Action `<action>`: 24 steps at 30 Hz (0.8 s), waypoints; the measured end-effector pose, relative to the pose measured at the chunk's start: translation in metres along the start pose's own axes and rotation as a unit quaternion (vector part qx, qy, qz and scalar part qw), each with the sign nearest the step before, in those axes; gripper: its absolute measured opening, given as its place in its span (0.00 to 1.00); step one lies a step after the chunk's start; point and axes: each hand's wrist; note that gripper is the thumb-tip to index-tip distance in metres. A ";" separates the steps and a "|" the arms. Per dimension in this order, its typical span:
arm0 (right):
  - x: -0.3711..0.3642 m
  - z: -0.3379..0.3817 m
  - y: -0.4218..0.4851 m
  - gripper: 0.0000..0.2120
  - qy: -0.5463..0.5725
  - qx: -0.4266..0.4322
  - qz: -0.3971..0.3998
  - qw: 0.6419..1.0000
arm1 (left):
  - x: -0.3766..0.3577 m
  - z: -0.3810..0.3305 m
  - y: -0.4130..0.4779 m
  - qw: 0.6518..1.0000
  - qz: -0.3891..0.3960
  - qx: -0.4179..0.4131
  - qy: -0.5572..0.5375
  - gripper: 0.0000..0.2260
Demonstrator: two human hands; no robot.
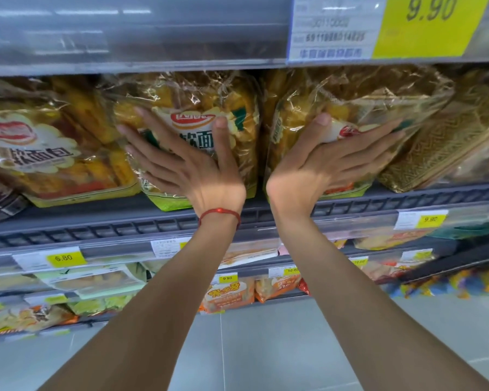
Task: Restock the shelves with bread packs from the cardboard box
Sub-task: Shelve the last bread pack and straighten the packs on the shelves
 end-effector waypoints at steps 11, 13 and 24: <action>0.062 0.013 -0.002 0.36 -0.024 -0.045 0.150 0.987 | 0.047 0.001 -0.009 0.996 0.088 -0.001 0.029 0.42; 0.083 0.014 -0.012 0.36 -0.023 -0.072 0.204 0.976 | 0.067 0.009 -0.010 0.992 0.119 -0.008 0.043 0.41; 0.123 0.061 -0.129 0.26 0.022 -0.110 0.439 0.891 | 0.166 0.103 0.038 0.978 0.183 -0.065 0.081 0.29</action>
Point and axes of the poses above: each hand's wrist, its own y-axis towards the middle knuckle, its own x-axis out of the back of the hand, z = x × y, and after that the axes turned 9 degrees about y, right-handed
